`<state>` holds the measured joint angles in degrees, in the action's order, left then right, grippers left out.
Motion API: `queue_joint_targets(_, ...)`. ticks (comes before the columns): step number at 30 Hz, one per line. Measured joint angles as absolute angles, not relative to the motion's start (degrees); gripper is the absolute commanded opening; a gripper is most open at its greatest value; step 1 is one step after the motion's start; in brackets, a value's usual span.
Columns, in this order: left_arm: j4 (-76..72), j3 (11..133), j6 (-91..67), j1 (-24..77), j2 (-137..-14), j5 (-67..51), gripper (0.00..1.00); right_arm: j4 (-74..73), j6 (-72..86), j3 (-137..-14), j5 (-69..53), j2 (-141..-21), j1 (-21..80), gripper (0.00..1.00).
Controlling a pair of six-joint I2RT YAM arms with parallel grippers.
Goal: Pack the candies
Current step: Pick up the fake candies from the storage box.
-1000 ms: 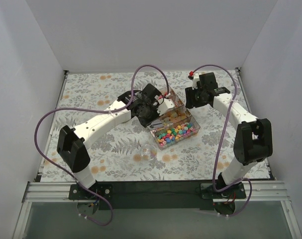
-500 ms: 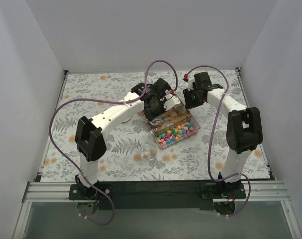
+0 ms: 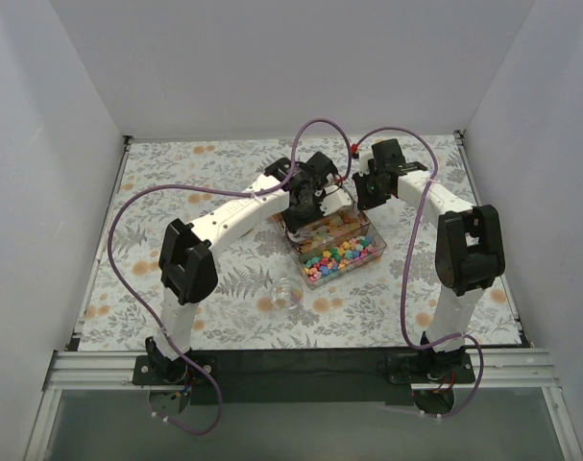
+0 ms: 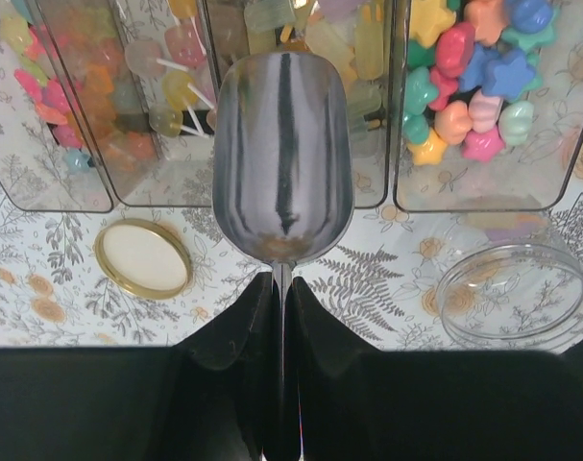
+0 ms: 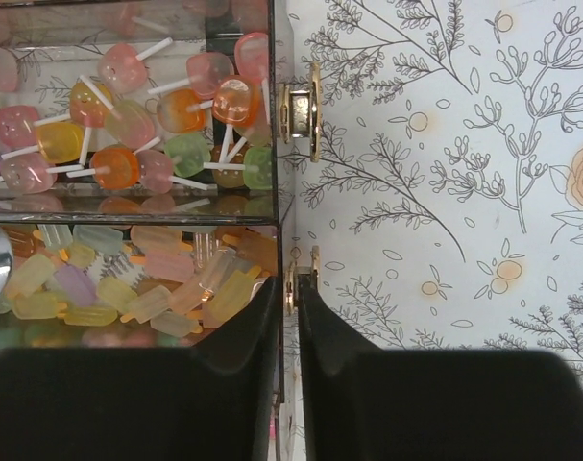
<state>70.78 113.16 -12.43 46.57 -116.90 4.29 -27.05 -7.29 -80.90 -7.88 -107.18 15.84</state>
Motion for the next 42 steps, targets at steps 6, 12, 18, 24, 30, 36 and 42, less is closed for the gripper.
queue_joint_targets(6,72.27,111.85,-11.97,46.61,-116.51,5.5,0.0,-26.89,-7.97,-80.9,-7.38,-107.24,16.56,0.08)
queue_joint_targets(12,72.97,111.2,-11.99,46.74,-116.49,6.28,0.0,-26.87,-8.95,-80.9,-5.48,-107.24,17.45,0.07)
queue_joint_targets(18,73.06,111.2,-12.05,47.51,-116.75,7.6,0.0,-26.59,-9.61,-80.73,-3.92,-107.24,18.13,0.04)
queue_joint_targets(24,72.93,111.2,-11.97,47.79,-117.03,8.25,0.0,-26.06,-10.57,-80.49,-0.1,-107.22,19.7,0.04)
queue_joint_targets(30,73.12,112.09,-11.7,47.79,-118.61,8.62,0.0,-25.04,-10.74,-80.23,2.35,-107.2,20.64,0.04)
queue_joint_targets(36,72.99,114.56,-11.77,47.97,-123.66,8.86,0.0,-24.67,-10.48,-80.14,2.92,-107.2,20.86,0.04)
queue_joint_targets(42,72.12,117.27,-11.81,48.51,-127.44,8.54,0.0,-24.58,-10.24,-80.14,2.87,-107.2,20.86,0.04)
